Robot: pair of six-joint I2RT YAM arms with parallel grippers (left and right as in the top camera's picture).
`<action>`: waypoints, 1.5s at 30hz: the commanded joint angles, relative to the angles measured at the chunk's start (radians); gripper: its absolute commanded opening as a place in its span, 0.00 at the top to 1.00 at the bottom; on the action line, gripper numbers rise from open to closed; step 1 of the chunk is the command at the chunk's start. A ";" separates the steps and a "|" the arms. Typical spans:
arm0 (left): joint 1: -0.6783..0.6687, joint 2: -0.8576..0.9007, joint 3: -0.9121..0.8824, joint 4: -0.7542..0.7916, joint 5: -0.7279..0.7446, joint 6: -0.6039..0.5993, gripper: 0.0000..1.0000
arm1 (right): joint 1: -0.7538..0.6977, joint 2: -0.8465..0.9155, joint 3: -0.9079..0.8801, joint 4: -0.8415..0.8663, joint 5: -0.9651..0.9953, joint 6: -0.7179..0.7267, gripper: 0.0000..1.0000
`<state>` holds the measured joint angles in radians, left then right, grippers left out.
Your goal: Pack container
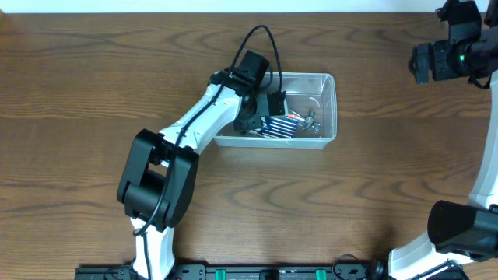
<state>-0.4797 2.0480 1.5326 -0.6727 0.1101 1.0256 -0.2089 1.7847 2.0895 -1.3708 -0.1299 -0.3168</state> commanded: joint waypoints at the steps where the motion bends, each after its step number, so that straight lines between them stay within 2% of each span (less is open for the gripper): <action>1: 0.011 -0.097 0.020 -0.003 -0.074 -0.185 0.37 | 0.000 -0.011 0.004 0.008 -0.089 0.018 0.01; 4: 0.038 -0.190 0.035 -0.003 -0.074 -0.351 0.22 | 0.018 -0.011 0.004 0.037 -0.096 0.053 0.01; 7: 0.094 -0.299 0.037 -0.012 -0.073 -0.525 0.13 | 0.068 -0.011 0.004 0.078 0.010 0.089 0.01; 11: 0.196 -0.426 0.037 -0.074 -0.073 -0.655 0.06 | 0.146 -0.011 0.004 0.132 0.102 0.123 0.01; 16: 0.332 -0.540 0.035 -0.180 -0.073 -0.711 0.02 | 0.198 -0.015 0.004 0.086 0.087 0.146 0.01; 18: 0.373 -0.581 0.028 -0.175 -0.073 -0.732 0.02 | 0.196 -0.025 0.004 0.061 0.076 0.168 0.01; 25: 0.407 -0.751 -0.055 -0.201 -0.074 -0.759 0.02 | 0.183 -0.182 -0.034 -0.028 0.070 0.182 0.01; 30: 0.407 -0.961 -0.299 -0.088 -0.074 -0.775 0.02 | 0.184 -0.419 -0.288 0.062 0.081 0.182 0.01; 36: 0.407 -1.329 -0.676 0.078 -0.101 -0.779 0.02 | 0.184 -0.795 -0.821 0.295 0.081 0.182 0.01; 40: 0.407 -1.572 -0.874 0.100 -0.104 -0.772 0.02 | 0.184 -1.002 -1.092 0.435 0.069 0.190 0.01; 45: 0.407 -1.779 -0.994 0.093 -0.104 -0.772 0.02 | 0.184 -1.158 -1.325 0.534 0.074 0.216 0.01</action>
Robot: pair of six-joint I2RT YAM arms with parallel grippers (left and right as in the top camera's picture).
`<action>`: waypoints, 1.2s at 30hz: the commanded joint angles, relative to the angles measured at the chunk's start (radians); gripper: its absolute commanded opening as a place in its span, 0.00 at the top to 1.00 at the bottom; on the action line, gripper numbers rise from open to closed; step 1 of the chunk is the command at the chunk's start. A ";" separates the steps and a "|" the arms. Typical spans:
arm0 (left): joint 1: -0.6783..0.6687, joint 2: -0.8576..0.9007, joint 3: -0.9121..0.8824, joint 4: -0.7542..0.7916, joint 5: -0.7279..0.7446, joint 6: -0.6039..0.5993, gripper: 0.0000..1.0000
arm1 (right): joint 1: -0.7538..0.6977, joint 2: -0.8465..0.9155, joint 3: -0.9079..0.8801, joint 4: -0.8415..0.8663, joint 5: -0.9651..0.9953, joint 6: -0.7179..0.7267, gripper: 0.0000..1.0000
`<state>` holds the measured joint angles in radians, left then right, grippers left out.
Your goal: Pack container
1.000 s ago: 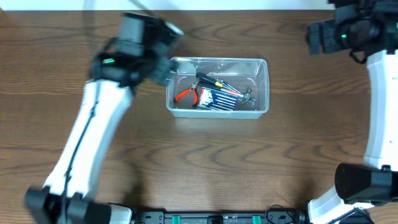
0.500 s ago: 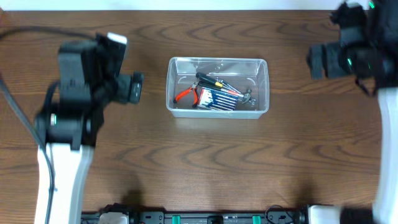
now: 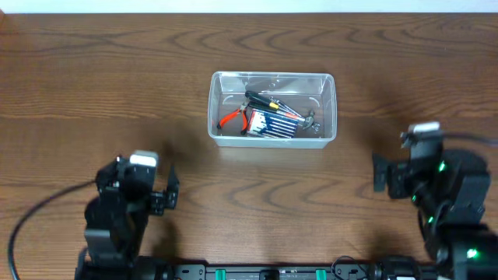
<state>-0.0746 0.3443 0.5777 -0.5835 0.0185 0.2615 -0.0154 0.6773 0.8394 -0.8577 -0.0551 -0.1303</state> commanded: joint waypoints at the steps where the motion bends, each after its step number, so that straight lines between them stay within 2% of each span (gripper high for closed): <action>1: 0.002 -0.097 -0.045 0.003 -0.012 -0.008 0.02 | -0.009 -0.064 -0.105 0.017 -0.002 0.029 0.01; 8: 0.002 -0.124 -0.047 -0.006 -0.012 -0.009 0.02 | -0.009 -0.069 -0.203 -0.077 -0.002 0.029 0.01; 16: 0.002 -0.124 -0.047 -0.006 -0.012 -0.009 0.02 | -0.009 -0.069 -0.207 -0.185 -0.002 0.029 0.01; 30: 0.002 -0.124 -0.047 -0.006 -0.012 -0.009 0.02 | -0.010 -0.078 -0.207 -0.185 0.006 0.028 0.01; 32: 0.002 -0.124 -0.047 -0.006 -0.012 -0.009 0.02 | -0.013 -0.113 -0.207 -0.168 0.081 0.028 0.01; 36: 0.002 -0.124 -0.047 -0.006 -0.012 -0.009 0.02 | -0.012 -0.278 -0.214 -0.081 0.017 0.029 0.01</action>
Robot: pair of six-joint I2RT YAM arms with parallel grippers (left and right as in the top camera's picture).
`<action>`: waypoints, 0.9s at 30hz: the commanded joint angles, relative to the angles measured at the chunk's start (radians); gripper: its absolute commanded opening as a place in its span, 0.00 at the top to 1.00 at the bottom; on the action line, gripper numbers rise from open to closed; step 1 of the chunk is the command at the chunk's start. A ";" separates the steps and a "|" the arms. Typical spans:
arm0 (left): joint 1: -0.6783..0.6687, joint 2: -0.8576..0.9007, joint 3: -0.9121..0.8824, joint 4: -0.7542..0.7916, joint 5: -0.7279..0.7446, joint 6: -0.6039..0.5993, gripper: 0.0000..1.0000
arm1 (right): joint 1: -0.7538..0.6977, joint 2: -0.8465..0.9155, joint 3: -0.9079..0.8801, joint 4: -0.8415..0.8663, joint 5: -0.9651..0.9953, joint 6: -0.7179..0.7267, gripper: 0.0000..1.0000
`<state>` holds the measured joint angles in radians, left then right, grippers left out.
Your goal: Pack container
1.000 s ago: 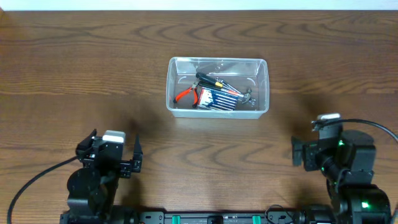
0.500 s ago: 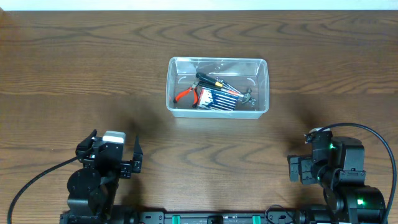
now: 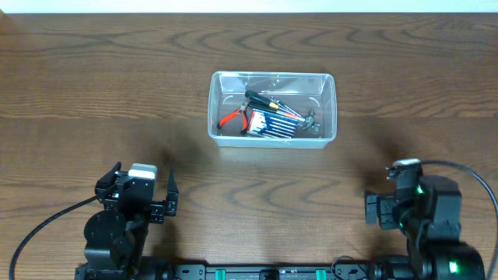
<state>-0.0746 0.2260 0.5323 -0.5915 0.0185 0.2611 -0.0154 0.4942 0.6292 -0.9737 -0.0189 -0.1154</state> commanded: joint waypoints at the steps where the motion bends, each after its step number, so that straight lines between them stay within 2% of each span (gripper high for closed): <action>1: 0.002 -0.006 -0.001 0.002 -0.012 -0.008 0.02 | -0.012 -0.149 -0.013 0.077 -0.043 0.014 0.01; 6: 0.002 -0.006 -0.001 0.002 -0.012 -0.008 0.02 | -0.004 -0.404 -0.124 0.267 -0.063 0.013 0.01; 9: 0.002 -0.006 -0.001 0.002 -0.012 -0.008 0.02 | 0.014 -0.486 -0.241 0.431 -0.064 0.010 0.01; 13: 0.002 -0.006 -0.001 0.002 -0.012 -0.008 0.02 | 0.066 -0.489 -0.429 0.780 -0.052 -0.034 0.01; 17: 0.002 -0.006 -0.001 0.002 -0.012 -0.008 0.02 | 0.101 -0.489 -0.567 0.993 0.027 -0.066 0.01; 20: 0.002 -0.006 -0.001 0.002 -0.012 -0.008 0.02 | 0.105 -0.489 -0.626 1.018 0.059 -0.066 0.01; 23: 0.002 -0.006 -0.001 0.002 -0.012 -0.008 0.02 | 0.105 -0.489 -0.624 0.932 0.075 -0.069 0.01; 27: 0.002 -0.006 -0.001 0.002 -0.012 -0.008 0.02 | 0.105 -0.489 -0.624 0.900 0.071 -0.066 0.01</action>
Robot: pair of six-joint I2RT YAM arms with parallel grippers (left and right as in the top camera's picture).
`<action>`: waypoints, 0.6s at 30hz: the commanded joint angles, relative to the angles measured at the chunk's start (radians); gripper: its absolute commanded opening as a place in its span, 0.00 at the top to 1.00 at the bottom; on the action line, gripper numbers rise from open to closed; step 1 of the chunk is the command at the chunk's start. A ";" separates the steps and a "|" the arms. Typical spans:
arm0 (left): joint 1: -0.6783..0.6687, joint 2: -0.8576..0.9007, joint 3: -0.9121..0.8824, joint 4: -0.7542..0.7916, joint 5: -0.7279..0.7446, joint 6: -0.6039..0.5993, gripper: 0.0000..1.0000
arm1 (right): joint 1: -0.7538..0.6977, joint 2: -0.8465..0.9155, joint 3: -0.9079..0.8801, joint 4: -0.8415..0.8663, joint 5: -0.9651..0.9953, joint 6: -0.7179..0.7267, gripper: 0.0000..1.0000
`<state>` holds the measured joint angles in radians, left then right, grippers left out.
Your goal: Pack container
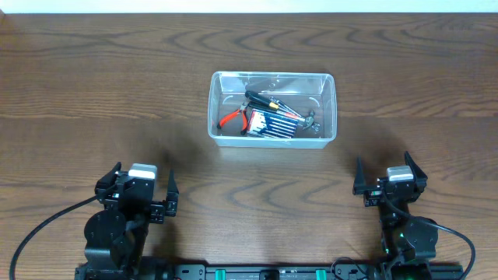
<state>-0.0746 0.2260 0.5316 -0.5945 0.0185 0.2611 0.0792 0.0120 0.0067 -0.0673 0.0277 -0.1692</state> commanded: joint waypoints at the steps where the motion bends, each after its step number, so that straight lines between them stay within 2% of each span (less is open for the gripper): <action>1: 0.002 -0.006 0.000 0.005 -0.012 -0.008 0.02 | 0.010 -0.007 -0.001 -0.006 0.024 -0.012 0.01; 14: 0.002 -0.006 0.000 0.005 -0.012 -0.008 0.02 | 0.003 -0.007 -0.001 -0.011 -0.035 -0.013 0.01; 18: 0.002 -0.006 0.000 0.005 -0.012 -0.008 0.02 | -0.031 -0.007 -0.001 -0.003 -0.097 -0.084 0.01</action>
<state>-0.0746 0.2260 0.5316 -0.5938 0.0185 0.2611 0.0700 0.0120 0.0067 -0.0685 -0.0059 -0.1902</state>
